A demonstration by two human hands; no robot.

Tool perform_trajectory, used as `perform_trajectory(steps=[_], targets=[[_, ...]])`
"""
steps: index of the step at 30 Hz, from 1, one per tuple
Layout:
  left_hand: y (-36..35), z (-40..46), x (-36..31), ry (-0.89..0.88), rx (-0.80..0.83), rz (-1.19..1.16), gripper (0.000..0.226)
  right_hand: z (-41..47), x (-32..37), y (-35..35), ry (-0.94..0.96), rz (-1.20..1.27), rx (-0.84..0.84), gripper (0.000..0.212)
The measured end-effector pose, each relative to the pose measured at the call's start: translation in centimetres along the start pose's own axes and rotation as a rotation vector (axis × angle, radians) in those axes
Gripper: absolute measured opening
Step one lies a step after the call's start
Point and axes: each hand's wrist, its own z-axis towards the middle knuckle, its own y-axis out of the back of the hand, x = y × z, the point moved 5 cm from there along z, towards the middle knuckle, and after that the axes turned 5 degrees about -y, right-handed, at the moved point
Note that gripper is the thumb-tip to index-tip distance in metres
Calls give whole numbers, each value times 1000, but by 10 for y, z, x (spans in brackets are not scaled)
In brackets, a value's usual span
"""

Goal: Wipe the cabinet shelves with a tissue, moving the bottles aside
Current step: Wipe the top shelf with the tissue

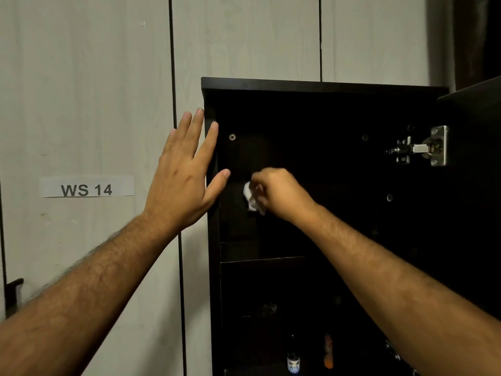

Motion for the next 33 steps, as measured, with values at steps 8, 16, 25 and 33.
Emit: perform_trajectory(steps=[8,16,25,33], targets=[[-1,2,0,24,5,-13,72,-34,-46,0,-209,-226,347,7],[-3,3,-2,33,-1,-31,71,6,-43,33,-260,-11,-145,12],[-3,5,5,50,-10,-32,70,-22,-11,-9,-93,-143,274,12],[-3,2,13,54,-13,-26,70,48,-71,52,-496,489,-466,20]])
